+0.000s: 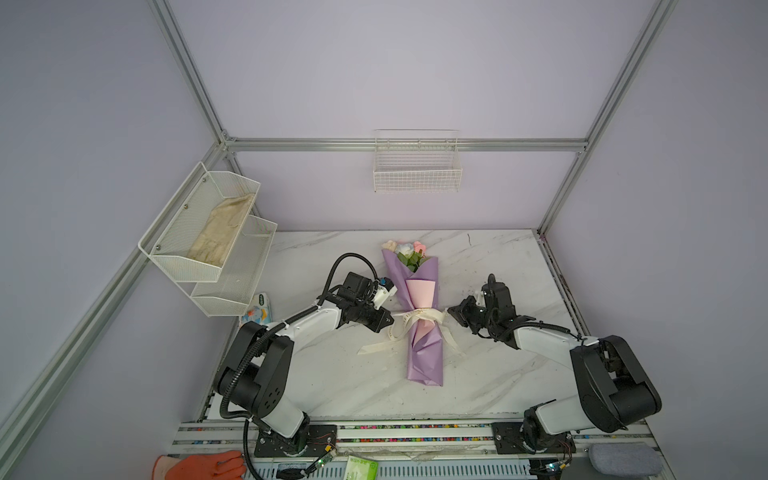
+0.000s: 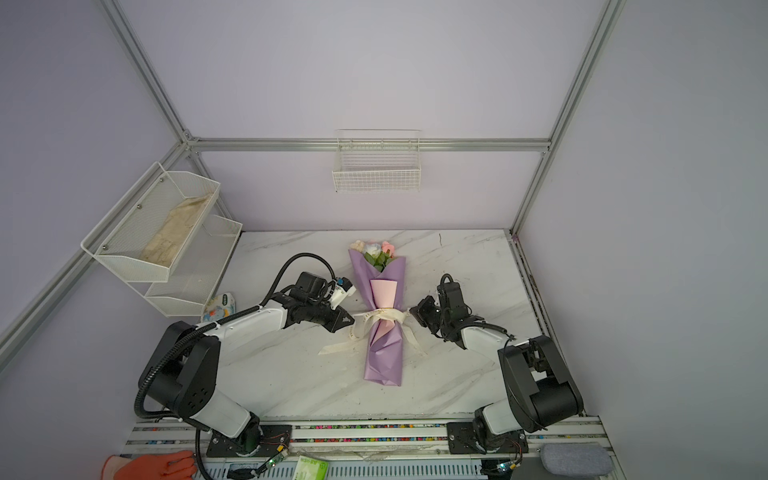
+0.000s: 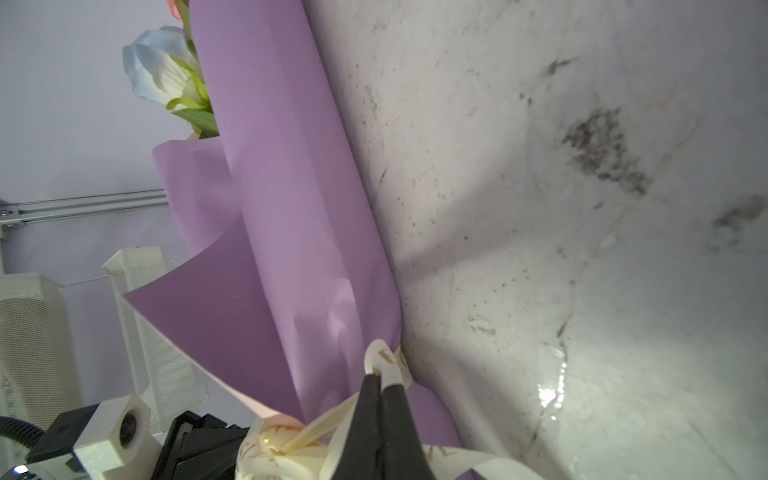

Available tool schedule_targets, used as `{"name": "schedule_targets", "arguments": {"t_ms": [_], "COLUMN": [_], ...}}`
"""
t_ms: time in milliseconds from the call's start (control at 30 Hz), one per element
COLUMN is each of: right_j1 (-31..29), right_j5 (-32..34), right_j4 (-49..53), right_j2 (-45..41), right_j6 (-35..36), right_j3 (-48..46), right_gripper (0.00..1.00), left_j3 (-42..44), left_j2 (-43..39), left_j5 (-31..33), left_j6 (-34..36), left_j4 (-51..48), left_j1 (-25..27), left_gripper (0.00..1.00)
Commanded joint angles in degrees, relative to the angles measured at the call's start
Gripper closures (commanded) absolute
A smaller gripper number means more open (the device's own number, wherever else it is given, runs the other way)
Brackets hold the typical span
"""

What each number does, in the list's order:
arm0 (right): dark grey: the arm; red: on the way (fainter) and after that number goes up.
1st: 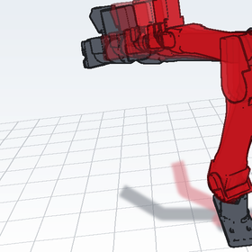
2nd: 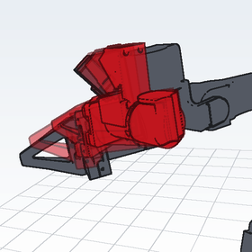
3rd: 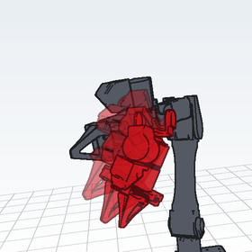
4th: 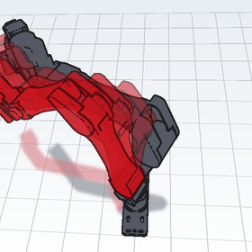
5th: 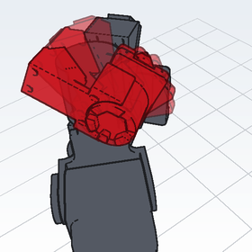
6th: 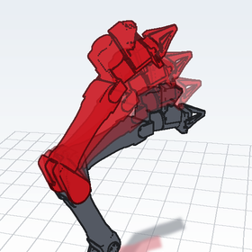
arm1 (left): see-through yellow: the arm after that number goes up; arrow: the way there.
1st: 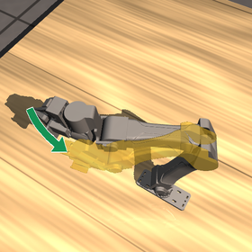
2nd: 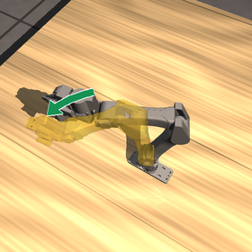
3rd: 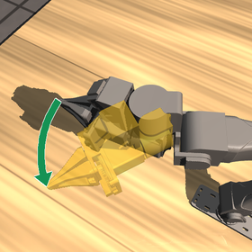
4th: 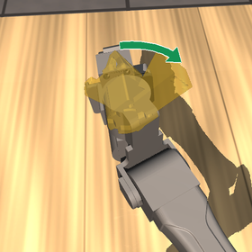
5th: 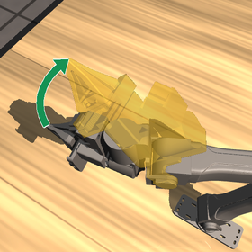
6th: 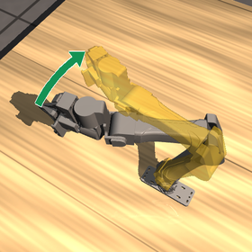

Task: Tie the bouquet of fake flowers

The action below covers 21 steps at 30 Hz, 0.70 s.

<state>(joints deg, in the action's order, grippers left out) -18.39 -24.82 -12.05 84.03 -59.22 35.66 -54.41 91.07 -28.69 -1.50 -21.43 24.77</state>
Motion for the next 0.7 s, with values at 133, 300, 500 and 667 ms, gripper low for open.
{"name": "schedule_targets", "arguments": {"t_ms": [133, 300, 500, 667], "right_j1": [0.83, 0.99, 1.28, 1.35], "right_j5": [6.19, 8.39, 10.67, 11.14], "right_j4": [7.25, 9.18, 11.63, 13.58], "right_j2": [1.97, 2.06, 1.95, 3.06], "right_j6": [7.82, 8.83, 10.56, 14.22], "right_j3": [1.89, 2.04, 2.33, 2.86], "right_gripper": [1.00, 1.00, 1.00, 1.00], "left_j3": [3.34, 3.45, 3.50, 2.57], "left_j2": [-3.44, -5.24, -5.97, -4.93], "left_j5": [3.94, 7.71, 15.48, 18.98], "left_j6": [-4.21, -4.40, -4.94, -4.63], "left_j4": [-3.62, -5.99, -8.97, -11.56], "left_j1": [-5.06, -7.23, -9.20, -9.61], "left_gripper": [1.00, 1.00, 1.00, 1.00]}}
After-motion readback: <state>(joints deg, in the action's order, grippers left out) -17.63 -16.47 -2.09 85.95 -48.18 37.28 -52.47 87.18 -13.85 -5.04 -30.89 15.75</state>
